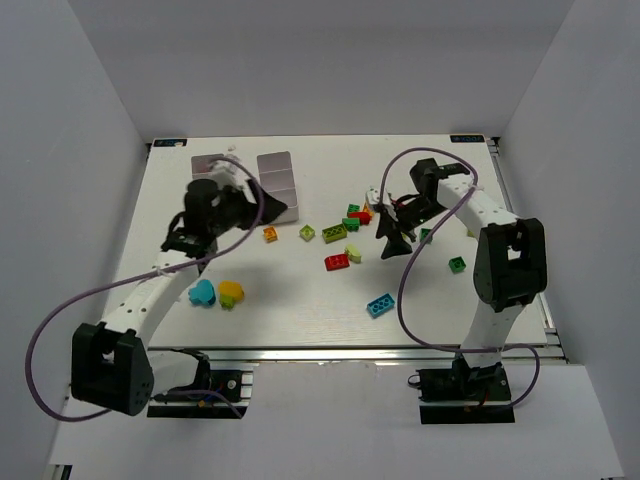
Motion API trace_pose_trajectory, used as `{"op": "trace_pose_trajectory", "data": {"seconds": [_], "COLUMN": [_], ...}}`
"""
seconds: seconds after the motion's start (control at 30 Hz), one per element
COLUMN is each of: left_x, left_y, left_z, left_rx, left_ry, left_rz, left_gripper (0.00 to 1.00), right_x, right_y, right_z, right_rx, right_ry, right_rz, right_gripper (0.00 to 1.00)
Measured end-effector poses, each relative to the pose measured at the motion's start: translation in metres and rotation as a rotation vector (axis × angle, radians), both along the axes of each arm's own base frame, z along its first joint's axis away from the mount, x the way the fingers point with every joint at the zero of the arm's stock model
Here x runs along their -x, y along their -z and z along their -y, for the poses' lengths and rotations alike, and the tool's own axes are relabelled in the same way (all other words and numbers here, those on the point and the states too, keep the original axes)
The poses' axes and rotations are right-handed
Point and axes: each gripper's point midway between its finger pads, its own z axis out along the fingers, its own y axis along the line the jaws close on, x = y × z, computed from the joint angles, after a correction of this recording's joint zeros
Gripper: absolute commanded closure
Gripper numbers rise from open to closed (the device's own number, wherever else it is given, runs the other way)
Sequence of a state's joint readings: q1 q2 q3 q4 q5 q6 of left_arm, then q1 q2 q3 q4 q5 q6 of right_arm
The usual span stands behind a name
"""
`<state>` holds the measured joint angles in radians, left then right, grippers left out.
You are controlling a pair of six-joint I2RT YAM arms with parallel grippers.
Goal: Sort the legos into containers by color
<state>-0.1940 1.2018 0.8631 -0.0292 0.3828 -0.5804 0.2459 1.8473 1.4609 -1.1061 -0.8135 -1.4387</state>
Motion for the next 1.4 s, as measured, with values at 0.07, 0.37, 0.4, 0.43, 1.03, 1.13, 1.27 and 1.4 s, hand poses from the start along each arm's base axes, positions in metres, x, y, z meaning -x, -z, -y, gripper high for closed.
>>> {"op": "trace_pose_trajectory", "data": {"seconds": [0.07,0.37,0.4,0.43,1.03,1.13,1.27,1.4], "left_x": [0.019,0.061,0.06,0.059,0.045,0.046,0.043,0.035], "left_y": [0.01,0.081,0.091,0.099,0.173,0.184,0.198,0.204], "left_z": [0.044,0.137,0.143,0.148,0.172,0.173,0.177,0.181], "left_rx": [-0.048,-0.36,-0.4,-0.434,-0.802,-0.845,-0.905,-0.948], "left_ry": [0.145,0.579,0.616,0.648,0.937,0.946,0.932,0.911], "left_rz": [0.004,0.024,0.017,0.017,0.071,0.059,0.044,0.042], "left_gripper": [0.22,0.27,0.28,0.29,0.31,0.32,0.37,0.41], "right_x": [0.0,-0.022,-0.023,-0.022,-0.037,-0.037,-0.039,-0.041], "right_y": [-0.008,-0.046,-0.05,-0.052,-0.076,-0.076,-0.077,-0.078], "right_z": [-0.01,-0.012,-0.012,-0.012,0.005,0.006,0.007,0.007], "right_rx": [-0.034,-0.109,-0.117,-0.121,-0.182,-0.181,-0.185,-0.189], "right_ry": [0.008,0.194,0.21,0.222,0.386,0.394,0.408,0.415], "right_rz": [0.006,0.077,0.084,0.081,0.075,0.068,0.063,0.066], "right_gripper": [0.13,0.34,0.37,0.39,0.34,0.32,0.31,0.31]}}
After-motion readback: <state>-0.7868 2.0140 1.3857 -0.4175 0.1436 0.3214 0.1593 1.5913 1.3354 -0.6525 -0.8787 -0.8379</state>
